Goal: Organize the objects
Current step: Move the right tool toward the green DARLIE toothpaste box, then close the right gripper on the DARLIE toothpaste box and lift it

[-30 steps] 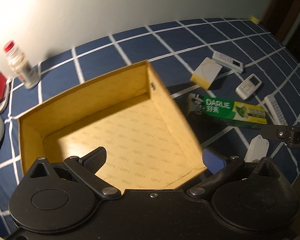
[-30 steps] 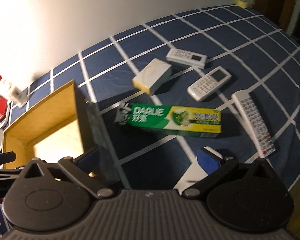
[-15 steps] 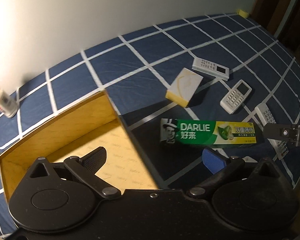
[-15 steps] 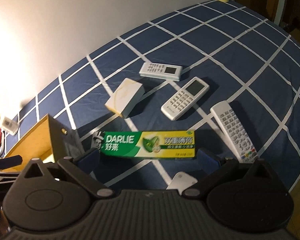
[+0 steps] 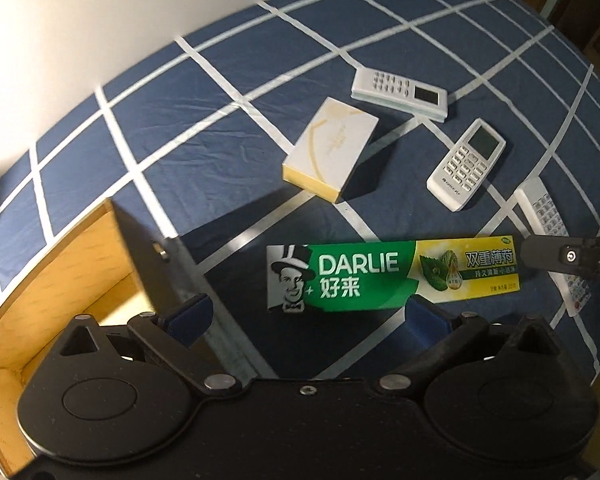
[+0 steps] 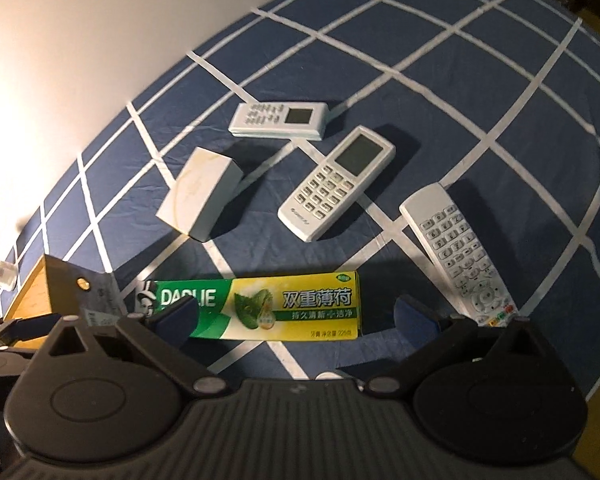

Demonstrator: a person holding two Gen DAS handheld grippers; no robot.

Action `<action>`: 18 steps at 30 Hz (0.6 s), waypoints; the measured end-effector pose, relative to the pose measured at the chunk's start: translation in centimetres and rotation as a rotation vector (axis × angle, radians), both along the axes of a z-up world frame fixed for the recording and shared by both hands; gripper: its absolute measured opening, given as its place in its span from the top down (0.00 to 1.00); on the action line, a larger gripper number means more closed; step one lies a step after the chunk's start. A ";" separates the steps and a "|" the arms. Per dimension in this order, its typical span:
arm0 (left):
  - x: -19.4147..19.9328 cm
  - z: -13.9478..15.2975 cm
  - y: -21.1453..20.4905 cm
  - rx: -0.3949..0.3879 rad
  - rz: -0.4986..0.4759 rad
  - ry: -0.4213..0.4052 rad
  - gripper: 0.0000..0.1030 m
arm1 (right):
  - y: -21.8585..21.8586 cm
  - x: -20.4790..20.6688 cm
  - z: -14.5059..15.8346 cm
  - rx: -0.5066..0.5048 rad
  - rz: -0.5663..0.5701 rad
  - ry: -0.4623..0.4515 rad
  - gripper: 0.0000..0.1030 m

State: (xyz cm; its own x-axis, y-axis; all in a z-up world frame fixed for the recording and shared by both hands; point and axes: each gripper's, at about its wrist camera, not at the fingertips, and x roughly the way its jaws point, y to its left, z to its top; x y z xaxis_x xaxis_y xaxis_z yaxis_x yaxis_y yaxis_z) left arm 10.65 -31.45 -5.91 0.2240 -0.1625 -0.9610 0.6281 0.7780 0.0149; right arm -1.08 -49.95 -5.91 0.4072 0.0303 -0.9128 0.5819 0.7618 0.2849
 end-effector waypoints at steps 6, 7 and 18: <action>1.5 -2.4 -1.8 0.027 -0.022 0.056 0.00 | -1.0 1.7 -2.7 0.037 0.005 0.052 0.00; 1.7 -2.7 -1.9 0.030 -0.025 0.063 0.00 | -1.2 2.0 -3.2 0.045 0.002 0.058 0.00; 3.9 -6.6 -2.4 0.052 -0.034 0.171 0.00 | -1.5 4.5 -7.5 0.110 0.007 0.131 0.00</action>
State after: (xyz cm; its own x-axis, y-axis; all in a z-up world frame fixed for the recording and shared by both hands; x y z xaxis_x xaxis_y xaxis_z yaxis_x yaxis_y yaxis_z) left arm 14.54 -33.88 -12.53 0.0513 -0.1165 -0.9919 0.6511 0.7570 -0.0552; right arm 3.37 -51.49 -13.43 0.2842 0.1353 -0.9492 0.6141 0.7346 0.2886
